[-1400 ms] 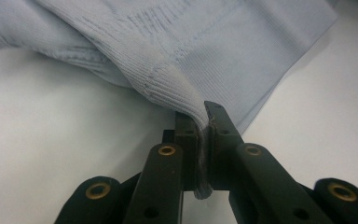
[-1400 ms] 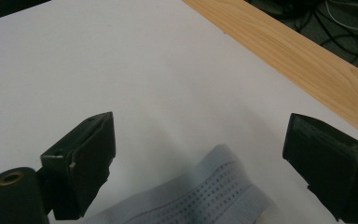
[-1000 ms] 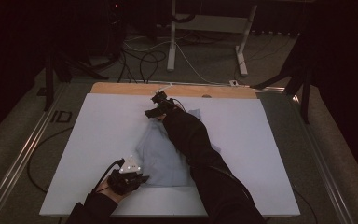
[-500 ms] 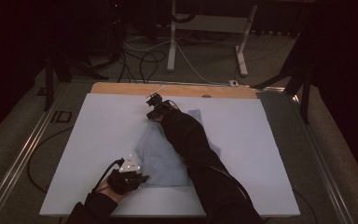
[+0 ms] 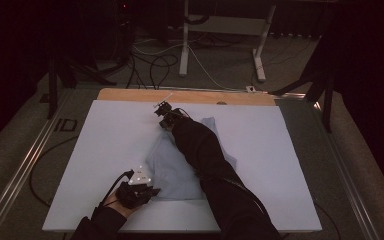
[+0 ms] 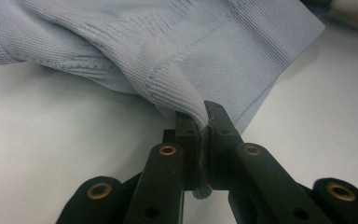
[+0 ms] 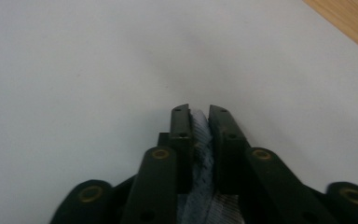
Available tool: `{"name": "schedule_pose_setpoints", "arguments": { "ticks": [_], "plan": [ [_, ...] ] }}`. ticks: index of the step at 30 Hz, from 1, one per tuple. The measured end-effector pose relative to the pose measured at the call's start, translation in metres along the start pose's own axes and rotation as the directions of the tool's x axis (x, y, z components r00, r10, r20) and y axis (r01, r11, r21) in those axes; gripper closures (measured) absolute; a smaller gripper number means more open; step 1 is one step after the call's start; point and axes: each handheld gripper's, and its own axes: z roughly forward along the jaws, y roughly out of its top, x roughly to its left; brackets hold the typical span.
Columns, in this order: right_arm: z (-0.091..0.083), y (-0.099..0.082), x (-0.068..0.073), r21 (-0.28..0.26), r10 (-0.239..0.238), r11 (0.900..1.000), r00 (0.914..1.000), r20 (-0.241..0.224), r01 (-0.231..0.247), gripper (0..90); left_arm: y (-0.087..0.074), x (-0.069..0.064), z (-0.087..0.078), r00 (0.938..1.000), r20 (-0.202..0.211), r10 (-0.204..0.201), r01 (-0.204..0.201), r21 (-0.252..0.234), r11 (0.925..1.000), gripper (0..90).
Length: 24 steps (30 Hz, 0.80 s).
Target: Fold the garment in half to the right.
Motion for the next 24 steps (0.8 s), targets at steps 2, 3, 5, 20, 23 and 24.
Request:
{"name": "schedule_pose_setpoints", "arguments": {
  "ticks": [2,3,5,20,23,24],
  "plan": [
    [0.000,0.001,0.001,0.008,-0.005,1.0000,1.0000,-0.001,0.005,83.4,0.000,0.000,-0.001,1.0000,0.002,-0.005,0.005,-0.005,1.0000,87.1],
    [-0.001,0.001,0.000,0.011,-0.010,0.9999,0.9999,-0.005,0.010,83.6,0.000,0.000,-0.001,1.0000,0.002,-0.004,0.004,-0.008,1.0000,87.2],
    [-0.003,0.002,0.000,0.007,-0.019,0.9998,0.9998,-0.008,0.019,83.8,0.001,0.000,-0.002,1.0000,0.001,0.002,-0.002,-0.009,1.0000,87.2],
    [-0.026,0.007,-0.005,-0.041,-0.044,0.9982,0.9983,-0.037,0.043,84.2,0.009,-0.006,-0.009,0.9988,0.016,0.047,-0.046,-0.042,0.9980,87.3],
    [-0.030,0.008,-0.006,-0.040,-0.053,0.9978,0.9978,-0.038,0.052,84.2,0.011,-0.007,-0.011,0.9984,0.023,0.052,-0.051,-0.049,0.9975,87.3],
    [-0.034,0.009,-0.007,-0.049,-0.057,0.9973,0.9975,-0.042,0.055,84.2,0.012,-0.007,-0.012,0.9982,0.021,0.056,-0.055,-0.051,0.9971,87.3]
  ]
}}
